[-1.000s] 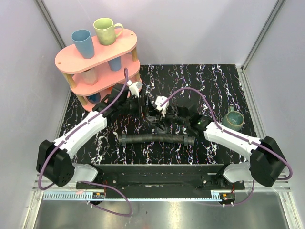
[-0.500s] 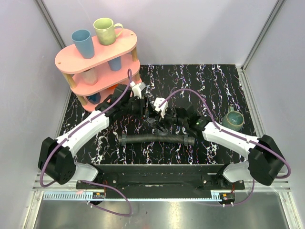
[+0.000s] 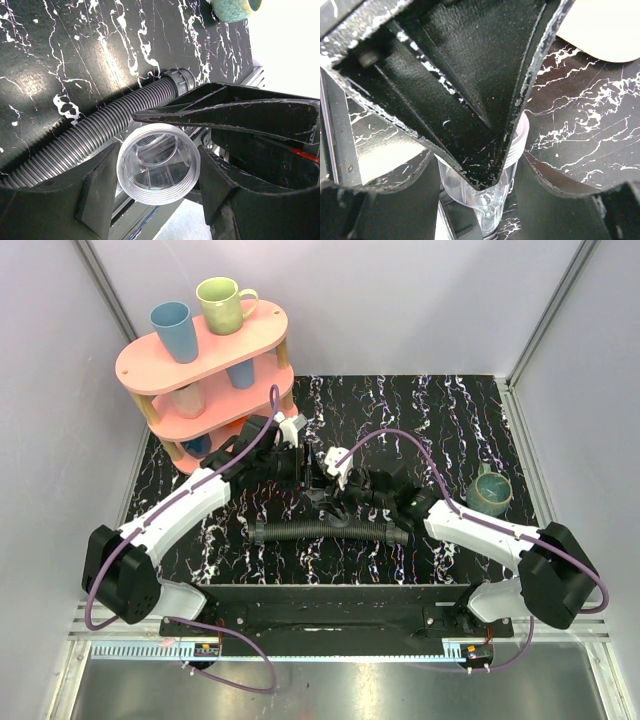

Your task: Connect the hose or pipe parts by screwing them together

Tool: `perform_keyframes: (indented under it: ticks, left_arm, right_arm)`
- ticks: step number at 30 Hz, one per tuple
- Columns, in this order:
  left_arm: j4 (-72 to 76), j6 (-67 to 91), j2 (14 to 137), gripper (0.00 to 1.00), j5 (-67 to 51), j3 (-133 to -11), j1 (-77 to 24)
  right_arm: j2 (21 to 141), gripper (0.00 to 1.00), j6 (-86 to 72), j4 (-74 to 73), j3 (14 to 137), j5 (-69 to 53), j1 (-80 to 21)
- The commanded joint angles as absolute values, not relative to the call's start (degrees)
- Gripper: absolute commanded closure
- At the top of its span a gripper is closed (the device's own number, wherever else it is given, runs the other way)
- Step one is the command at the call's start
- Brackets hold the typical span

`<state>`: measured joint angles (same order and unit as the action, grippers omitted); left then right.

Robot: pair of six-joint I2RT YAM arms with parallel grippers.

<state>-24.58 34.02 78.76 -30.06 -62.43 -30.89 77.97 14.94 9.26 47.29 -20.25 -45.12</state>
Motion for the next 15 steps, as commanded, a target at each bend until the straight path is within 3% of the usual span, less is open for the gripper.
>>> perform_keyframes:
  ticks: [1,2,6,8,12,15]
  left_arm:
    - [-26.37,33.05,76.91,0.92,-26.37,-66.53,-30.32]
    - [-26.63,32.87,76.82,0.95,-26.28,-66.79,-30.32]
    - [-27.95,32.43,77.08,1.00,-27.25,-68.20,-30.23]
    - [-27.95,32.52,76.91,1.00,-26.46,-68.20,-29.97]
    - [-26.46,31.12,74.46,1.00,-26.63,-67.42,-29.44]
    - [-23.65,29.88,72.08,1.00,-26.19,-65.31,-28.57]
  right_arm:
    - [76.11,0.62,14.33,11.52,46.23,-18.90,-45.00]
    - [75.77,0.49,14.15,11.51,46.23,-18.72,-45.00]
    - [74.45,0.21,11.44,11.08,46.23,-18.63,-45.00]
    - [73.40,0.19,9.42,11.60,45.71,-18.20,-45.00]
    - [70.59,0.04,5.81,11.26,43.60,-17.93,-45.00]
    - [67.07,0.02,0.89,9.94,43.33,-19.77,-45.00]
